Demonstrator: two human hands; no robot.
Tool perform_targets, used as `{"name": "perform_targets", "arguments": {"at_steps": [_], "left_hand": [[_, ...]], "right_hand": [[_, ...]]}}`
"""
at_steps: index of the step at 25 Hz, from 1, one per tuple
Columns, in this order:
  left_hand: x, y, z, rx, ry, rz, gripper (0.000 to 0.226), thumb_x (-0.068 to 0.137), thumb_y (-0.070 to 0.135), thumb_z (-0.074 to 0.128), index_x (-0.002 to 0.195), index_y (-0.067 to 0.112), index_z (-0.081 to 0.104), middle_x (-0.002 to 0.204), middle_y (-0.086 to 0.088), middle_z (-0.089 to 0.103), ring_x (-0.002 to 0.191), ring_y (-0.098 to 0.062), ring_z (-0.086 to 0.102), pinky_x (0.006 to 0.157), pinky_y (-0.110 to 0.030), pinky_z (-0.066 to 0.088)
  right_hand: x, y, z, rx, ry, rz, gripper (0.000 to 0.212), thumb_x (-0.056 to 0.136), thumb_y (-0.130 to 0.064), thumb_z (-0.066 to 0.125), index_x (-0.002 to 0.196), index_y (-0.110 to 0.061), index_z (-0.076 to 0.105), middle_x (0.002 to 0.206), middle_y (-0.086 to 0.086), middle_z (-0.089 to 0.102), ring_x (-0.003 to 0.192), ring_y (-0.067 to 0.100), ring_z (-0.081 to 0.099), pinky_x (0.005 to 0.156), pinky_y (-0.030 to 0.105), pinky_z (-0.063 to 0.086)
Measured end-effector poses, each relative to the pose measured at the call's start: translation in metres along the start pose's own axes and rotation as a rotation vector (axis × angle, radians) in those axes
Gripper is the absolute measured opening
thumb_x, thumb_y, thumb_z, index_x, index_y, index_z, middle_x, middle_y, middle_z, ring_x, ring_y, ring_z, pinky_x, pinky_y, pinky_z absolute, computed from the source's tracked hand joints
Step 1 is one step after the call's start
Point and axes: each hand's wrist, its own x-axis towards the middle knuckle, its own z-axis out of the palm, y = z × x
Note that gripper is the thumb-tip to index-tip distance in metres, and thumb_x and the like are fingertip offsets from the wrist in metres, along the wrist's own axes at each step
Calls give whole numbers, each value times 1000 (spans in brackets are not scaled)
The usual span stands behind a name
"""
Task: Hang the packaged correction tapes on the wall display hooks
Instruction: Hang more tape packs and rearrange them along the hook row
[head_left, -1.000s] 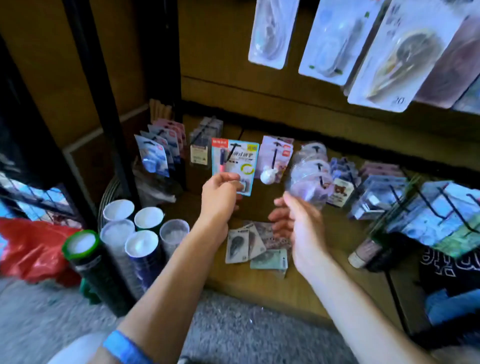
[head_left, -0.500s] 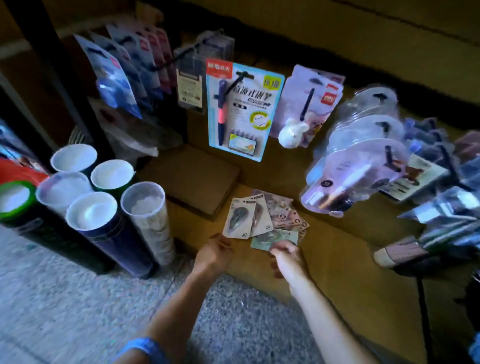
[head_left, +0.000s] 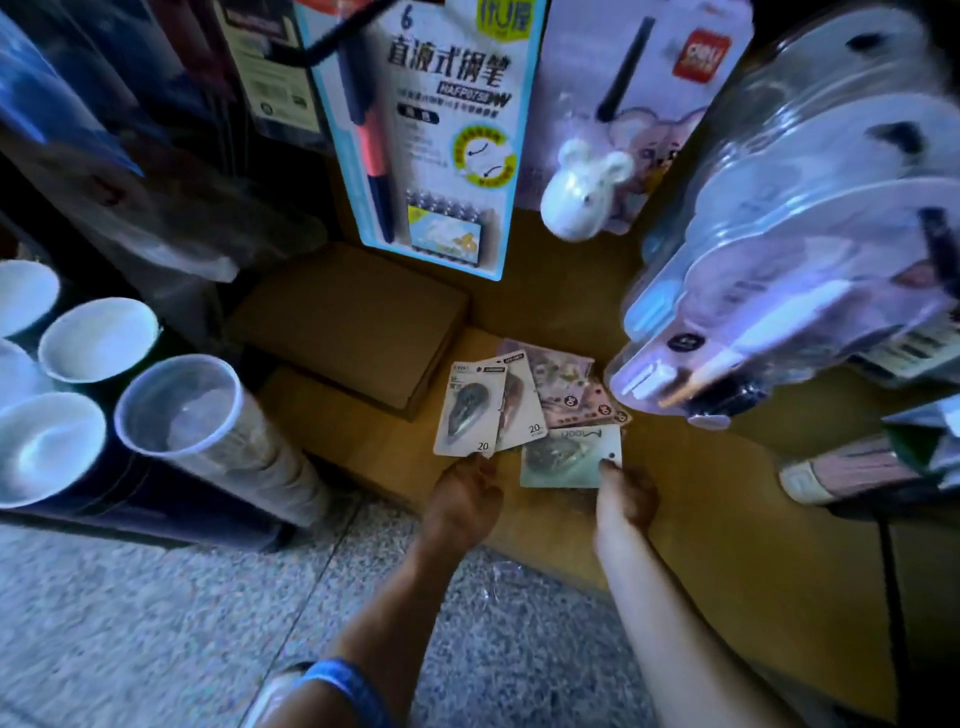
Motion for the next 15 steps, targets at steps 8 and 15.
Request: {"name": "perform_targets", "arguments": {"at_steps": [8, 15], "left_hand": [[-69, 50, -20, -493, -80, 45, 44, 79, 29, 77, 118, 31, 56, 102, 18, 64, 91, 2, 61, 73, -11, 48], [-117, 56, -15, -775, -149, -151, 24, 80, 3, 78, 103, 0, 71, 77, -2, 77, 65, -13, 71, 61, -28, 60]], "right_hand": [[-49, -49, -64, 310, -156, -175, 5, 91, -9, 67, 88, -12, 66, 81, -7, 69, 63, -4, 65, 61, 16, 50], [-86, -33, -72, 120, -416, -71, 17, 91, -32, 65, 95, -16, 72, 91, 2, 76, 83, 22, 71, 71, 36, 56]]}}
